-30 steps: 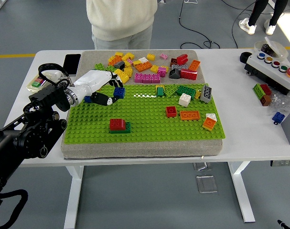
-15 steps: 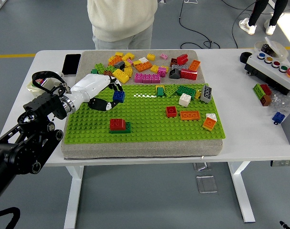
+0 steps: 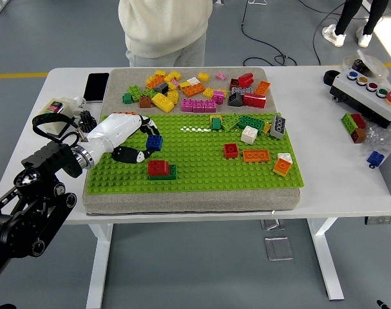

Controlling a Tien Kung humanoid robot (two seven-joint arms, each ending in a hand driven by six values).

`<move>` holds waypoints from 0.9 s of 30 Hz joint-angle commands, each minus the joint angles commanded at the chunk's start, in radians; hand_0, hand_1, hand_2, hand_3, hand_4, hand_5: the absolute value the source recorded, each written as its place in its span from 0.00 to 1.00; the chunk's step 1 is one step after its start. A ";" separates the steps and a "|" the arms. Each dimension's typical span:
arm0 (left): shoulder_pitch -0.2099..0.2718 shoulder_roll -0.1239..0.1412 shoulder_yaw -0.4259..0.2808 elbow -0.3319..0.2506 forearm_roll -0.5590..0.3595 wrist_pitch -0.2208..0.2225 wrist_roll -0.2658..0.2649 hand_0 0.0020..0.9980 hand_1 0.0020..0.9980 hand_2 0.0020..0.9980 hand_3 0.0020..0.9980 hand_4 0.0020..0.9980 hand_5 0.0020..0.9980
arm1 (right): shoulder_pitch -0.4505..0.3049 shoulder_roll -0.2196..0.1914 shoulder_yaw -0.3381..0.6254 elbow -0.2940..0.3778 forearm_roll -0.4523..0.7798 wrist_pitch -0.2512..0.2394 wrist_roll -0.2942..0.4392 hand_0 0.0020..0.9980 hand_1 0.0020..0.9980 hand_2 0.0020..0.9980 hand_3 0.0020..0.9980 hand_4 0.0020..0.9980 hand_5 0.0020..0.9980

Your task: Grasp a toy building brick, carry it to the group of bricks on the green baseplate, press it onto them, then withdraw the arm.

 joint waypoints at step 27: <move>0.108 0.022 -0.033 -0.127 0.000 -0.031 0.031 0.64 0.63 0.61 0.56 0.58 0.06 | -0.010 -0.004 0.024 0.000 -0.013 -0.002 -0.006 0.76 0.68 0.73 0.67 0.93 0.50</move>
